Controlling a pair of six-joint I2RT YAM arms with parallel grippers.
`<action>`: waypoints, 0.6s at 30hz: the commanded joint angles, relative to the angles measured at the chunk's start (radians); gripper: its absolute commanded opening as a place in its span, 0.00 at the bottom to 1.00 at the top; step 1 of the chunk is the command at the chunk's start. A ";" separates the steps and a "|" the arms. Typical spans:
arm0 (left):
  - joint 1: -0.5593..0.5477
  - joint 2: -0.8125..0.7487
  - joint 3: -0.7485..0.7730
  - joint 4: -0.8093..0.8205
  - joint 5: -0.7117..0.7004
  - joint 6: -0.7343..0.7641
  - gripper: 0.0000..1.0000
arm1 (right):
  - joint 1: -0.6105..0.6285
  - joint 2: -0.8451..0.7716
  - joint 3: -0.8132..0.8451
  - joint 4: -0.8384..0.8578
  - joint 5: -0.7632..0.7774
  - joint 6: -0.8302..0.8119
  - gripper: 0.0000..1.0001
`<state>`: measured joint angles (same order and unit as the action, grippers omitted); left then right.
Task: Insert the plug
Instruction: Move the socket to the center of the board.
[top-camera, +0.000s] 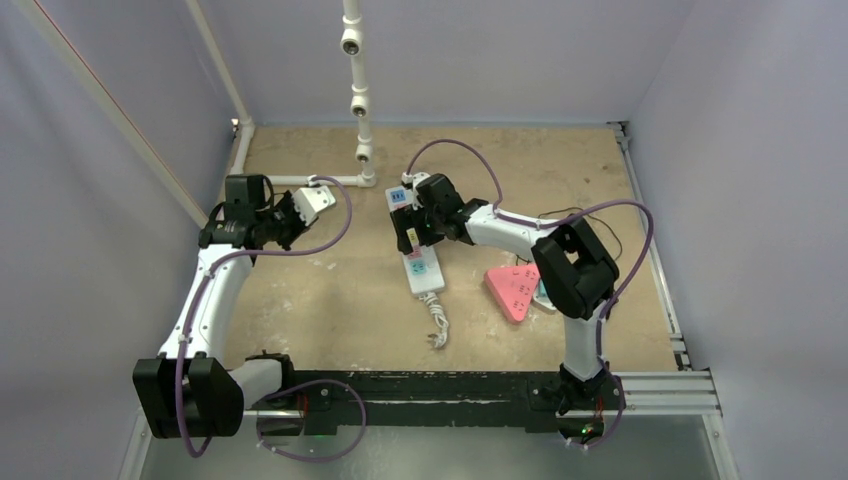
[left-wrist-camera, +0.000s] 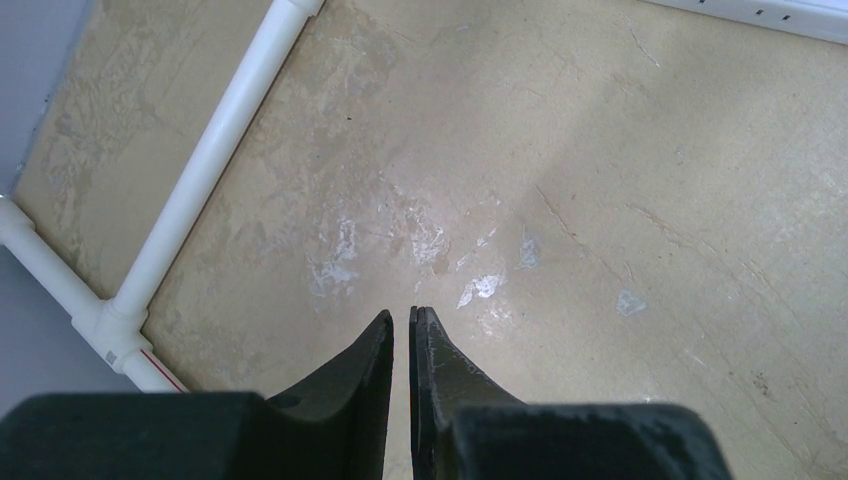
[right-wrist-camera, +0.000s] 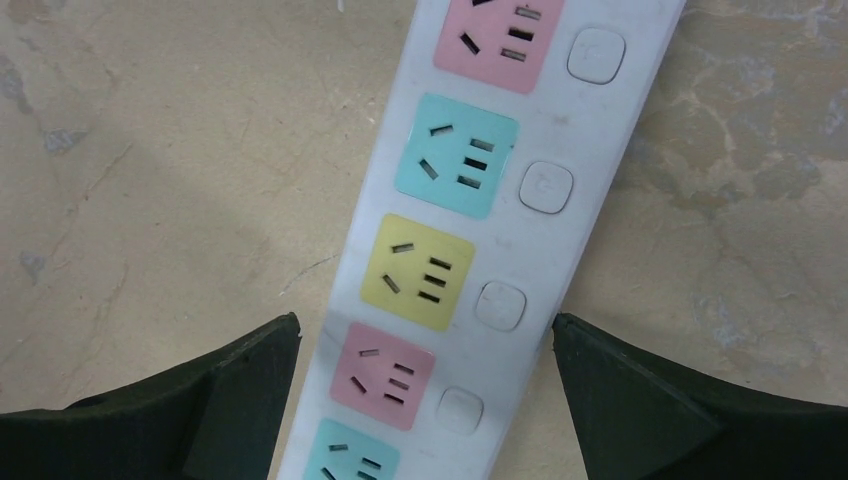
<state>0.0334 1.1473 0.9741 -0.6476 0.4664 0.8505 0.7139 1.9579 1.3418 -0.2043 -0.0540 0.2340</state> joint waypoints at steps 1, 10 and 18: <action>0.002 -0.009 0.037 0.000 0.001 0.019 0.11 | -0.002 -0.004 0.042 0.051 -0.061 -0.019 0.99; 0.002 -0.001 0.037 0.012 -0.001 0.021 0.11 | 0.039 0.057 0.065 -0.004 0.005 -0.055 0.99; 0.004 -0.009 0.034 0.016 -0.024 0.020 0.11 | 0.102 0.102 0.145 -0.014 0.083 -0.197 0.77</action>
<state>0.0334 1.1477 0.9745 -0.6483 0.4553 0.8566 0.7952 2.0830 1.4605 -0.2298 0.0154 0.1501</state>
